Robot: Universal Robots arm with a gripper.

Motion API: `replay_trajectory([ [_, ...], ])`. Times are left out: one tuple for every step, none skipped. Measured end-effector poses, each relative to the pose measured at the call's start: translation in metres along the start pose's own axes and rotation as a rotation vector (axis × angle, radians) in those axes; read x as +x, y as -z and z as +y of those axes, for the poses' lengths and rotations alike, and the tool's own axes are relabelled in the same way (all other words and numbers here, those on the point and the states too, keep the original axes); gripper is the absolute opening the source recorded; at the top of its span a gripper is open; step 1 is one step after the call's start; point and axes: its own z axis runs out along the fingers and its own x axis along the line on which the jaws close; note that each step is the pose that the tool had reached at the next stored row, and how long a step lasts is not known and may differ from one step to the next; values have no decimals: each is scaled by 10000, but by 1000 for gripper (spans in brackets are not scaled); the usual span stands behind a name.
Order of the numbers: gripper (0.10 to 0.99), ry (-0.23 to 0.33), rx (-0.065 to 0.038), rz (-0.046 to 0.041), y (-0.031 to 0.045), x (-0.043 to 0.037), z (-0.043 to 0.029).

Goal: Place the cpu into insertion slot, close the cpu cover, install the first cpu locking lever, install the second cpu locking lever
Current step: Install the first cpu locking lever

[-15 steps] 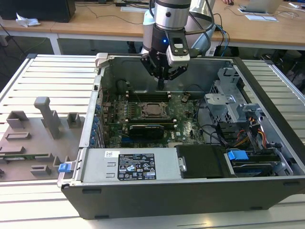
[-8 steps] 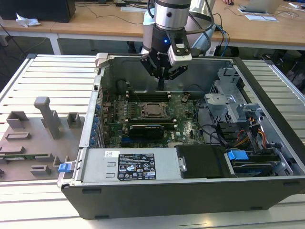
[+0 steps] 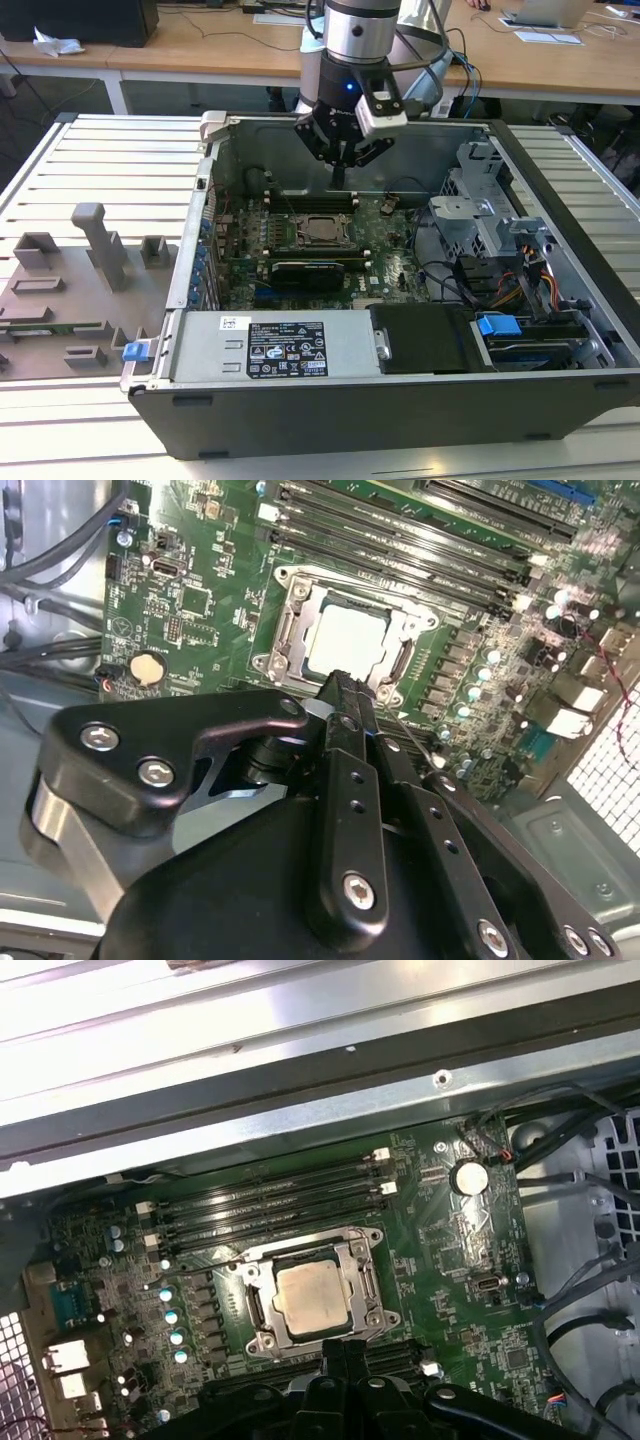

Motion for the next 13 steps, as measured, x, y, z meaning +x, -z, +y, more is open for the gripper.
replay_trajectory([
  [106, 89, 0, -4, 0, 0, 0],
  [106, 160, 1, -6, 0, 0, 0],
  [106, 208, 1, -9, 0, 0, 0],
  [106, 290, 1, -12, 0, 0, 0],
  [106, 385, 2, -16, 0, 0, 0],
  [106, 511, 2, -21, 0, 0, 0],
  [106, 596, 3, -25, 0, 0, 0],
  [106, 650, 3, -27, 0, 0, 0],
  [106, 697, 4, -29, 0, 0, 0],
  [106, 793, 4, -33, 0, 0, 0],
  [106, 884, 5, -36, 0, 0, 0],
  [106, 981, 5, -41, 0, 0, 0],
  [106, 1032, 6, -42, 0, 0, 0],
])
